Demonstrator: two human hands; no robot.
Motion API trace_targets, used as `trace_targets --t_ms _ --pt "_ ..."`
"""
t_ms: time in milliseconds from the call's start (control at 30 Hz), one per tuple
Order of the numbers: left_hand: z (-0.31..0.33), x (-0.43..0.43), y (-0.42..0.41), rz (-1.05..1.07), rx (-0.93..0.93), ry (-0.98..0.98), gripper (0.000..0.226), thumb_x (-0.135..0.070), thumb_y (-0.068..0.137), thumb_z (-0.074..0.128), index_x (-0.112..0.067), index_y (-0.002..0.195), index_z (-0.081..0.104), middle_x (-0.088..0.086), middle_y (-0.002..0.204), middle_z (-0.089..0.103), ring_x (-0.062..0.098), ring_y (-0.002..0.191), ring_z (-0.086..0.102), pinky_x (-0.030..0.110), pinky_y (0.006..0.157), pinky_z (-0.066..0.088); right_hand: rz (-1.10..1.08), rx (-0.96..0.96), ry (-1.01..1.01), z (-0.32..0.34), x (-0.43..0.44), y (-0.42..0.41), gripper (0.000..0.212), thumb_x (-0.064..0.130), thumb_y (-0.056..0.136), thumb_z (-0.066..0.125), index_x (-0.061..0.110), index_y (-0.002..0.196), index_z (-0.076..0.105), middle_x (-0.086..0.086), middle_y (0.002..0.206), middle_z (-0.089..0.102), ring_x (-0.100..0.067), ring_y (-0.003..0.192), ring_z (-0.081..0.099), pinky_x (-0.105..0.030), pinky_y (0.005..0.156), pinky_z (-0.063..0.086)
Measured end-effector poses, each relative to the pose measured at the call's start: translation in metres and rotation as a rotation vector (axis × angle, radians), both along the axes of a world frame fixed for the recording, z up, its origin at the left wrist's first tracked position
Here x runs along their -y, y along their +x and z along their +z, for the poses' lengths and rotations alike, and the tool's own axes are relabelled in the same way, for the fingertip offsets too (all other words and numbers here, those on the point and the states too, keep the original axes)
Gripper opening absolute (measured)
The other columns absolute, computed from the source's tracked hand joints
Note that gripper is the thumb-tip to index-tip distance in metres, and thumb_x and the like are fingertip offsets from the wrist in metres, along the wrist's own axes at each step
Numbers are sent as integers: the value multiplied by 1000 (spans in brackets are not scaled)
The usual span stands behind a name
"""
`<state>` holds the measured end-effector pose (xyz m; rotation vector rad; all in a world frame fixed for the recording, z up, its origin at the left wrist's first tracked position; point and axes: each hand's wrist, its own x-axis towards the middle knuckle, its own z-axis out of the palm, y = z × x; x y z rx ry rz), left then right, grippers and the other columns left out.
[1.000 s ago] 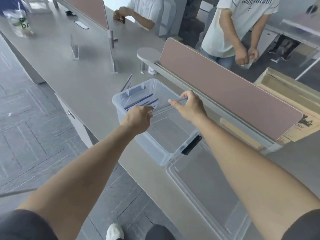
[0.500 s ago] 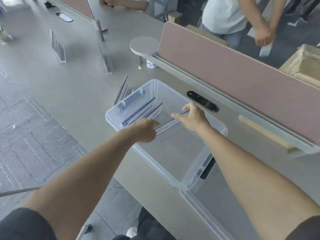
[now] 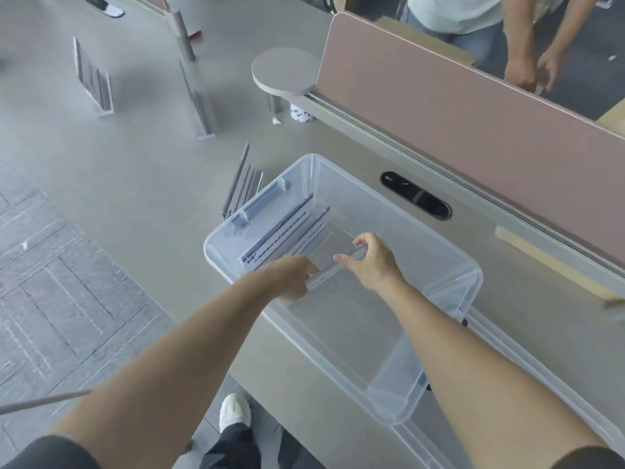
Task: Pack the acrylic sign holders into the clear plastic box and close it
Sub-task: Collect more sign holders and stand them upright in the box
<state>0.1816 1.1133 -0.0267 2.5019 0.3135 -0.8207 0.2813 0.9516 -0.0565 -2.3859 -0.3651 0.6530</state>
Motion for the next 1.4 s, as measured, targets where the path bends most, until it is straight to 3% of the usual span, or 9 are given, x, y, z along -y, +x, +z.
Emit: trace_targets --t_ms 67,200,267,367,533,800,1067,1233,1400 --pt "6 -13 -2 79 93 -77 35 -10 90 51 -25 120 64 -1 111 70 21 102 65 37 90 53 -27 -32 5 3 -5 -5 73 46 82 75 18 140 40 -12 143 42 -26 121 49 -25 86 34" --pt "23 -51 -2 143 544 -12 28 -13 89 52 -23 110 68 2 111 70 25 101 65 39 85 54 -134 -149 -15 12 -18 -25 102 50 81 73 25 155 7 -14 157 27 -32 138 39 -35 100 37" --pt "27 -71 -3 69 649 123 36 -13 88 56 -21 123 63 8 125 61 31 114 54 38 98 44 -162 -217 -24 13 -27 -38 113 50 80 75 24 156 -5 -11 161 23 -30 144 31 -38 110 33" --pt "24 -95 -6 38 551 291 52 -25 87 58 -26 137 47 9 142 42 37 126 37 45 101 39 -194 -258 -26 9 -39 -52 121 42 81 78 22 156 -16 -10 163 19 -28 147 26 -37 114 28" --pt "3 -113 -14 77 465 224 56 -38 94 47 -37 147 28 2 152 32 36 127 41 47 96 43 -244 -311 102 -6 -46 -51 128 33 76 84 37 153 -18 -3 165 16 -20 150 21 -40 119 27" --pt "-6 -114 -12 124 530 219 51 -38 92 43 -43 142 32 -8 143 42 31 119 47 43 88 47 -172 -354 136 -11 -59 -43 132 40 68 88 54 146 -17 -1 162 24 -16 148 26 -51 116 33" --pt "-8 -115 -12 146 532 195 51 -37 91 43 -45 140 31 -9 144 41 29 121 46 43 90 46 -160 -380 149 -13 -66 -39 132 36 69 87 53 146 -19 1 161 27 -14 147 28 -48 115 34" --pt "-9 -115 -12 150 533 201 50 -37 92 43 -45 140 31 -10 144 41 28 121 45 43 90 46 -150 -394 145 -14 -65 -38 127 28 77 84 47 149 -19 2 162 23 -17 146 31 -37 105 42" --pt "-9 -114 -12 137 522 207 51 -34 92 43 -45 140 30 -10 145 40 28 121 45 42 89 46 -125 -379 85 -10 -66 -36 128 34 76 84 45 149 -21 -2 162 24 -20 147 29 -46 113 36"
